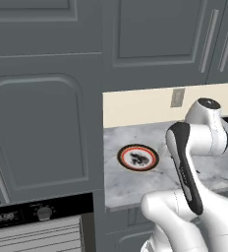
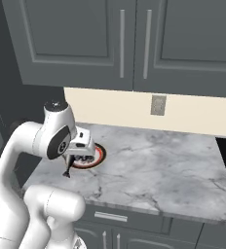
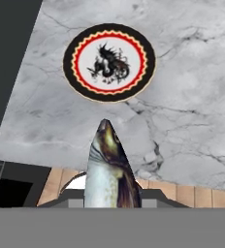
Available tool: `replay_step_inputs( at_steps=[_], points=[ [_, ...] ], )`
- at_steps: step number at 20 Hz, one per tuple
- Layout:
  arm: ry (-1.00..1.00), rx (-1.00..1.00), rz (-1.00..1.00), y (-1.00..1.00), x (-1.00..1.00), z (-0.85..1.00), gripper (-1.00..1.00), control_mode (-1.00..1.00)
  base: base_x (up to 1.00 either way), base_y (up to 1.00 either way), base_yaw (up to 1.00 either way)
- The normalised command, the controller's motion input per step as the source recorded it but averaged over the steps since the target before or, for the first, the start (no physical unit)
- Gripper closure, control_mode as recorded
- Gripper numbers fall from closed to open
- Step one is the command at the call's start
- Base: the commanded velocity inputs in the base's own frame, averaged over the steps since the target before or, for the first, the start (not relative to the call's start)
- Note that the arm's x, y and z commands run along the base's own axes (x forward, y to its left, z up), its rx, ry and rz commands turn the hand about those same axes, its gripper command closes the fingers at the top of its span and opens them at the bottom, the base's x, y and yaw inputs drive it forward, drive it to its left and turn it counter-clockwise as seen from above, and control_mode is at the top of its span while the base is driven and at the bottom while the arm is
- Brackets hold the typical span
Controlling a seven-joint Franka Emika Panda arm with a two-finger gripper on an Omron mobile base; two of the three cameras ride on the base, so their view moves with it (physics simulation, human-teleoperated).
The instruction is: Take the fish from the oven and place it on the plate on the counter.
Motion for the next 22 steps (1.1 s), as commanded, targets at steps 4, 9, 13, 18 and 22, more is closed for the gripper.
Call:
replay_step_inputs(
  at_steps=[4, 9, 13, 18, 22],
  points=[
    [0.06, -0.05, -0.14, 0.46, 0.12, -0.37, 1.0, -1.0, 0.0, 0.0, 0.0],
    [0.13, -0.02, -0.01, 0.16, 0.75, -0.28, 1.0, -1.0, 0.0, 0.0, 0.0],
    [0.02, 0.06, 0.01, 0.0, 1.0, -0.42, 1.0, -1.0, 0.0, 0.0, 0.0],
    [0.01, 0.11, 0.05, 0.0, 1.0, -0.47, 1.0, -1.0, 0.0, 0.0, 0.0],
    [0.06, 0.07, 0.04, 0.0, 0.93, -0.61, 1.0, -1.0, 0.0, 0.0, 0.0]
  ],
)
